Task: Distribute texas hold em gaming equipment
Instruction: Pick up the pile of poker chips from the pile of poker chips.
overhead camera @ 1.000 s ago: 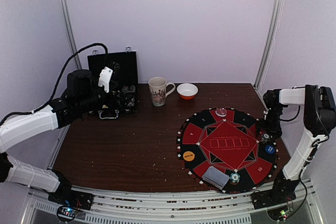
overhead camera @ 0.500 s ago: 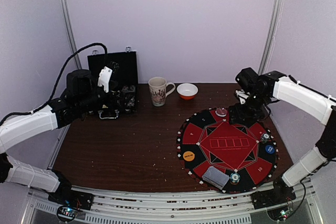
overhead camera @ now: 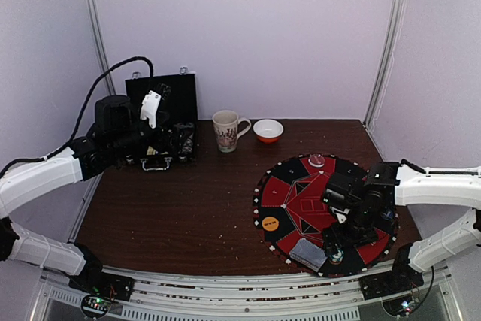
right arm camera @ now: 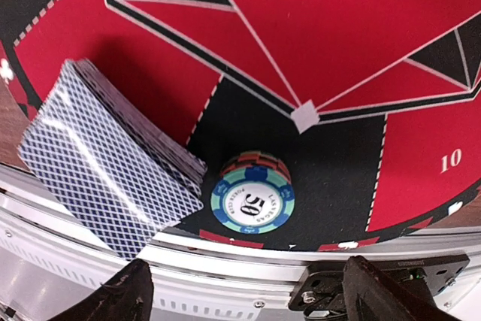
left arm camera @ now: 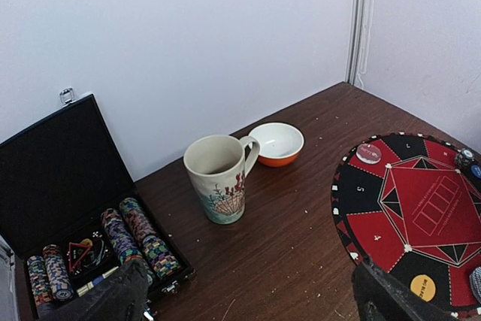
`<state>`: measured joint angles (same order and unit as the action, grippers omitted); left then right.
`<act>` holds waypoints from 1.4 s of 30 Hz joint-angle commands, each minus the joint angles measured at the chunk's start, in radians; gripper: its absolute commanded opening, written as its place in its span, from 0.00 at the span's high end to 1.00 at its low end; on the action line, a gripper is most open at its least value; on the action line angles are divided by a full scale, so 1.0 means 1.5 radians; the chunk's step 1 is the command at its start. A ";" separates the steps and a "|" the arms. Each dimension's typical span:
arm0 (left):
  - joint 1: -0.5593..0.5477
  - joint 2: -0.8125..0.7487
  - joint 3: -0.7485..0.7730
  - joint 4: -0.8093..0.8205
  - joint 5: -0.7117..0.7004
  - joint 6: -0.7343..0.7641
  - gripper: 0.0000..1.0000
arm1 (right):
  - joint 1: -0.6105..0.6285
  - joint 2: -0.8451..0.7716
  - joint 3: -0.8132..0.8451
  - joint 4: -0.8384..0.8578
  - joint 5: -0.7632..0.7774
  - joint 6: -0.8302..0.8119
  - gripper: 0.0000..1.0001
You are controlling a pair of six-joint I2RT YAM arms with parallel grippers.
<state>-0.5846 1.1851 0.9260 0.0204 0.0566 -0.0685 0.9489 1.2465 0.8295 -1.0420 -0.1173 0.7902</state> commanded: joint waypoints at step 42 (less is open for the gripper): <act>-0.002 -0.003 0.021 0.000 0.002 0.001 0.02 | -0.019 0.112 -0.151 0.204 0.035 0.026 0.55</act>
<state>-0.5846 1.1851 0.9279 -0.0029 0.0563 -0.0685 0.9417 1.3849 0.6685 -0.8127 -0.1436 0.8078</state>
